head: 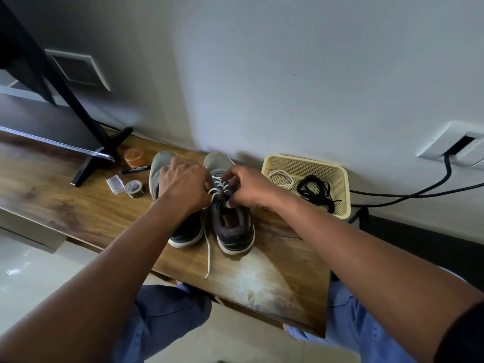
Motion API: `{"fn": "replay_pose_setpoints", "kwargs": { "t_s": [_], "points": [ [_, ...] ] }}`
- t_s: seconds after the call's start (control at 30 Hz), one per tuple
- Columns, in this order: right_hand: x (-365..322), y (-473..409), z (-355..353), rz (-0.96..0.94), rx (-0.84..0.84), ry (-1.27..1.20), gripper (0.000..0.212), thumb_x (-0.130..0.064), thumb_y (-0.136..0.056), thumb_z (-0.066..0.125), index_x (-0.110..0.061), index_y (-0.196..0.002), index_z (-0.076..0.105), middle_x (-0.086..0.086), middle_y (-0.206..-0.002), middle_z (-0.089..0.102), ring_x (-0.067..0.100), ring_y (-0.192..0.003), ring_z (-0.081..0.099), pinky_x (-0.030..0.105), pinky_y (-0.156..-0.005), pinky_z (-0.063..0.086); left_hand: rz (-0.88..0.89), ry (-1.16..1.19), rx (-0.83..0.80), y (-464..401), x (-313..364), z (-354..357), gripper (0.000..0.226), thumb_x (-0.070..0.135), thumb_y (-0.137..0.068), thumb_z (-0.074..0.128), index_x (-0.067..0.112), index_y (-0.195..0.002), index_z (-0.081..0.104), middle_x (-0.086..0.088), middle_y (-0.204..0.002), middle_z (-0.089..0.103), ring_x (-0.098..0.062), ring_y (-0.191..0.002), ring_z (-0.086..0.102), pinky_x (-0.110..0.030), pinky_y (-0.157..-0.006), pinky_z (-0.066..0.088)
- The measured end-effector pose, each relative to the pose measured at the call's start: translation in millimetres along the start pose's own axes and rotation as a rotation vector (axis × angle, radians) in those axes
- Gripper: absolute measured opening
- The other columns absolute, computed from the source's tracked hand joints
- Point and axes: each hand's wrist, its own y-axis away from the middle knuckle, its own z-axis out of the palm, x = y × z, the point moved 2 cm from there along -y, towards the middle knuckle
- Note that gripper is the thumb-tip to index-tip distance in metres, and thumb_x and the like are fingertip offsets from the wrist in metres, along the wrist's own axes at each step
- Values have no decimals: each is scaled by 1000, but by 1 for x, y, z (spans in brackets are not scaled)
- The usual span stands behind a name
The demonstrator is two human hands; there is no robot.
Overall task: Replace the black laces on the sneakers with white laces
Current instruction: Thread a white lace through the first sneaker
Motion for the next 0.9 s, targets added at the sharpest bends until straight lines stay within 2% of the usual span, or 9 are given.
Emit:
{"fn": "replay_pose_setpoints", "kwargs": {
  "t_s": [0.1,0.2,0.33,0.4,0.47,0.57,0.67,0.77,0.9],
  "points": [
    [2,2,-1,-4,-42,88,65,-10,-67,90,-21,-125,61,6,-117,67,24,-103,67,41,-85,60,25,-14,-49,-2,2,4,16,35,-85,64,42,-93,77,9,-118,71,-27,-126,49,-52,-103,35],
    [4,4,-3,-13,-43,140,67,-14,-69,90,-21,-129,60,7,-122,65,25,-109,64,39,-91,57,-59,194,-99,-5,-9,0,22,46,-83,55,33,-82,72,10,-93,69,-25,-110,56,-53,-103,35],
    [4,4,-4,-6,-38,134,61,-13,-70,88,-21,-124,60,5,-117,64,23,-102,64,37,-83,59,-111,783,-148,-8,-21,-11,38,49,-80,51,19,-58,60,2,-59,56,-21,-65,54,-37,-74,41],
    [4,5,-3,-19,-34,134,54,-13,-72,85,-21,-121,62,2,-109,63,21,-97,64,35,-81,57,-118,942,-40,-9,-19,-16,43,45,-92,61,14,-62,63,-9,-62,49,-20,-62,44,-35,-66,35],
    [0,6,-3,-79,51,57,39,-11,-78,79,-19,-114,67,-4,-97,61,14,-88,61,28,-78,52,-110,1035,72,-10,-17,-23,58,50,-98,61,0,-70,65,-19,-66,56,-21,-62,46,-34,-66,36],
    [-18,8,-10,-167,155,-199,26,-6,-85,72,-22,-106,74,-13,-88,68,-6,-79,62,13,-73,47,-71,1165,150,-14,-11,-36,55,54,-99,55,18,-58,65,-1,-64,62,-18,-63,51,-38,-75,40],
    [-36,10,-15,-210,60,-492,27,0,-89,69,-23,-103,74,-7,-91,76,-4,-74,66,10,-63,48,-45,1281,196,-16,-8,-41,56,40,-106,50,24,-53,54,7,-62,58,-14,-64,56,-37,-76,43],
    [-44,16,-23,-259,115,-605,6,-8,-95,70,-4,-97,75,5,-79,71,-4,-52,56,7,-48,39,-82,1301,257,-19,-18,-37,51,32,-108,43,9,-63,49,0,-62,55,-23,-68,52,-39,-73,38],
    [-35,17,-34,-241,208,-616,21,-14,-99,68,6,-96,75,11,-78,69,1,-50,48,10,-47,36,-220,1207,212,-26,-37,-24,41,37,-109,38,19,-74,50,0,-72,52,-17,-68,48,-40,-73,40]
  ]
}}
